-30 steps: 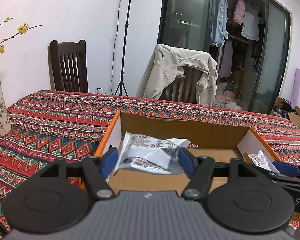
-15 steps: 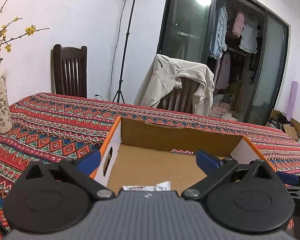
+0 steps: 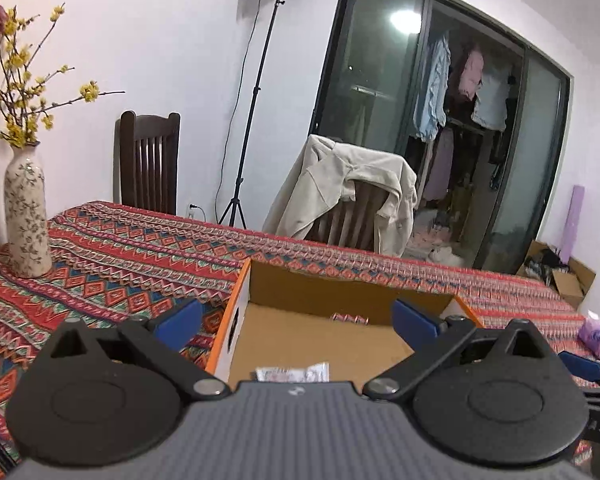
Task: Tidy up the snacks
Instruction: 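Move both open grippers back from the box to the snack pile, then grasp a white snack packet with right gripper while left gripper grasps another white packet, then carry the white packet into the box and open right gripper while left gripper releases its packet there, then move both open grippers back toward the snack pile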
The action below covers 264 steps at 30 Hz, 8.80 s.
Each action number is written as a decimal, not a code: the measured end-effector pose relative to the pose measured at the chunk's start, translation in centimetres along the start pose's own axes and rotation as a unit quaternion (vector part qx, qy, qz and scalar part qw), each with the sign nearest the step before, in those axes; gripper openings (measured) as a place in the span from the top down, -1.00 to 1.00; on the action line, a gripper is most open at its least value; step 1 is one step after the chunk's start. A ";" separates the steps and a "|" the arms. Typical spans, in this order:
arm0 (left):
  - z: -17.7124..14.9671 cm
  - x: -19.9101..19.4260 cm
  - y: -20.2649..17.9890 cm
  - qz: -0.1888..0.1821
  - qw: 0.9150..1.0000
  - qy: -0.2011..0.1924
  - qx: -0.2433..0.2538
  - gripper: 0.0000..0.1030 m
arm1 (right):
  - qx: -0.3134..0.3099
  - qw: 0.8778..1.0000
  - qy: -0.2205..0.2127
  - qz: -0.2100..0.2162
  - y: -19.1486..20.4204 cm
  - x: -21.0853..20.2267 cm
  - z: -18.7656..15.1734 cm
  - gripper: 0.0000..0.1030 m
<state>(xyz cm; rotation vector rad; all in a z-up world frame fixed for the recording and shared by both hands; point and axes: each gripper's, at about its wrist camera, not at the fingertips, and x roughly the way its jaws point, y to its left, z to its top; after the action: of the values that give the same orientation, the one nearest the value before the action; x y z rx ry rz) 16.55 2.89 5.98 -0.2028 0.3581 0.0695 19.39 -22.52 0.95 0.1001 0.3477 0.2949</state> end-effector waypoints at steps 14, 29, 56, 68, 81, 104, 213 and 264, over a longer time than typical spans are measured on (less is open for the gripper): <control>-5.3 -5.5 1.3 -0.014 0.999 0.025 0.025 -1.00 | 0.004 0.998 0.064 0.004 -1.3 -6.3 -6.5 -1.00; -9.3 -6.9 3.4 -0.007 0.998 0.053 0.022 -1.00 | 0.010 0.991 0.118 -0.066 -2.2 -6.2 -9.3 -0.99; -9.7 -6.8 4.0 -0.023 0.998 0.060 0.006 -1.00 | -0.027 0.982 0.180 -0.050 0.5 -3.1 -10.3 -0.89; -9.6 -7.6 3.8 -0.017 0.998 0.061 0.007 -1.00 | -0.039 0.987 0.154 -0.028 0.7 -5.8 -11.0 -0.15; -10.4 -8.9 1.8 -0.015 0.997 0.077 0.025 -1.00 | -0.013 0.994 0.110 -0.005 0.0 -8.9 -10.5 -0.07; -16.0 -9.2 -4.2 -0.028 0.980 0.161 0.115 -1.00 | -0.010 0.997 0.075 0.035 0.5 -13.0 -11.7 -0.07; 0.2 6.9 -3.7 -0.006 0.999 0.015 0.030 0.04 | 0.001 0.999 0.037 -0.031 1.0 5.8 2.5 -0.08; -3.9 -3.5 -1.2 0.011 1.000 -0.007 0.027 -1.00 | -0.011 0.998 0.054 0.022 0.5 -2.7 -3.2 -1.00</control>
<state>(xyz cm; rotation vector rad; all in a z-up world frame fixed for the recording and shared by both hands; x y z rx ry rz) 12.10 0.83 3.90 -0.1442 0.3472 0.0822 15.69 -22.71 -1.06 0.0708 0.4492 0.3475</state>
